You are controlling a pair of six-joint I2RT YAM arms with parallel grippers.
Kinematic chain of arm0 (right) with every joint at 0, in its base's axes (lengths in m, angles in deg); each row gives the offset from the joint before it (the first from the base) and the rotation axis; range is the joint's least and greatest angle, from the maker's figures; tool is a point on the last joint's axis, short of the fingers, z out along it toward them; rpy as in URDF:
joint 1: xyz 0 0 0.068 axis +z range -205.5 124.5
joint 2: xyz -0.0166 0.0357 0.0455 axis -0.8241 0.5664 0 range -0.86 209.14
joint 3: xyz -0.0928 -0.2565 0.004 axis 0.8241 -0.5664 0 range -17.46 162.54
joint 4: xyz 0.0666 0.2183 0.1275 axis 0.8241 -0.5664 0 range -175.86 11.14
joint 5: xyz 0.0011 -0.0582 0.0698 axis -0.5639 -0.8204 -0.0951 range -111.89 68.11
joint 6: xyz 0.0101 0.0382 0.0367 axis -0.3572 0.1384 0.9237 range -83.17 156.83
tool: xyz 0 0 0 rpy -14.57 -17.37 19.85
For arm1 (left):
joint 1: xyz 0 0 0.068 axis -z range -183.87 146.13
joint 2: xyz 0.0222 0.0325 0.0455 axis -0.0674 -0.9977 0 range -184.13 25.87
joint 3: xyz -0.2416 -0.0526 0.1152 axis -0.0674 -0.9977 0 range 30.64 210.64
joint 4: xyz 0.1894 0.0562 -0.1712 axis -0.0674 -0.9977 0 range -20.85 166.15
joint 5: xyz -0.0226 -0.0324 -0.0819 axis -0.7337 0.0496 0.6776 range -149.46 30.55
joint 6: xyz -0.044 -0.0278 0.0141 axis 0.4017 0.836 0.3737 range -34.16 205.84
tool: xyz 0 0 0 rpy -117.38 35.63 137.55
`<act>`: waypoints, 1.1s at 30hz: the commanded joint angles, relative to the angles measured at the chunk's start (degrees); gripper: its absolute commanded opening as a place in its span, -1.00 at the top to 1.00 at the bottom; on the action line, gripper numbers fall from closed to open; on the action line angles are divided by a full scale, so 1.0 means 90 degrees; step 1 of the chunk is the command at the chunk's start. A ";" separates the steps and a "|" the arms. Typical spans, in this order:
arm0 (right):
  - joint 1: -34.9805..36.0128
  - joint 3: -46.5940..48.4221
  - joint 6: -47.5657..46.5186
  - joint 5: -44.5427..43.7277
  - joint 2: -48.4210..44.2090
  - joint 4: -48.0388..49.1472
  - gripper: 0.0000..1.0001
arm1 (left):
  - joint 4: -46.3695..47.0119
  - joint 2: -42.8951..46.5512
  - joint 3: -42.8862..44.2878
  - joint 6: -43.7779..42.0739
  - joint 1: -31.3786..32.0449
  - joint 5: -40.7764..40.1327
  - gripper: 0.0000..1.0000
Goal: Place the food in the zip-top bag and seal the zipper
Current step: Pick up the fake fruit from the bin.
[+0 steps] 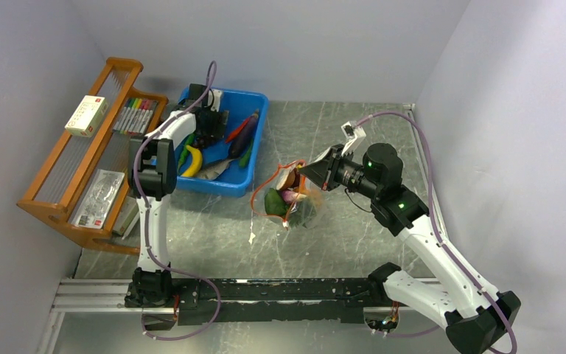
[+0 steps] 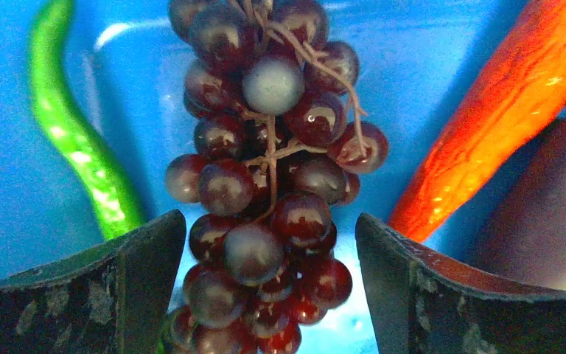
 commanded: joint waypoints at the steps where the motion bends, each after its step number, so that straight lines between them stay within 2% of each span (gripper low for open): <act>1: -0.0013 0.0109 -0.0069 -0.0094 -0.0051 0.0187 1.00 | -0.0150 -0.0286 0.0374 0.0020 -0.0030 -0.0004 -0.63; 6: -0.0013 0.0161 -0.0091 -0.0103 0.0020 0.0184 1.00 | -0.0085 -0.0452 0.0345 -0.0038 -0.0030 -0.0130 -0.61; 10: -0.0013 0.0156 -0.0069 -0.0072 0.0049 0.0228 1.00 | -0.0071 -0.0537 0.0291 -0.0046 -0.0030 -0.0101 -0.37; 17: -0.0013 0.0107 -0.0066 -0.0105 0.0006 0.0226 1.00 | -0.0004 -0.0258 0.0121 0.0010 -0.0030 -0.0124 -0.21; 23: -0.0013 0.0061 -0.0030 -0.0046 -0.0001 0.0328 1.00 | 0.0060 0.0172 -0.0014 0.0079 -0.0025 -0.0115 0.14; 33: -0.0013 0.0021 0.0025 0.0021 -0.0025 0.0442 1.00 | 0.0137 0.0858 -0.0524 0.0204 -0.0030 -0.0061 0.25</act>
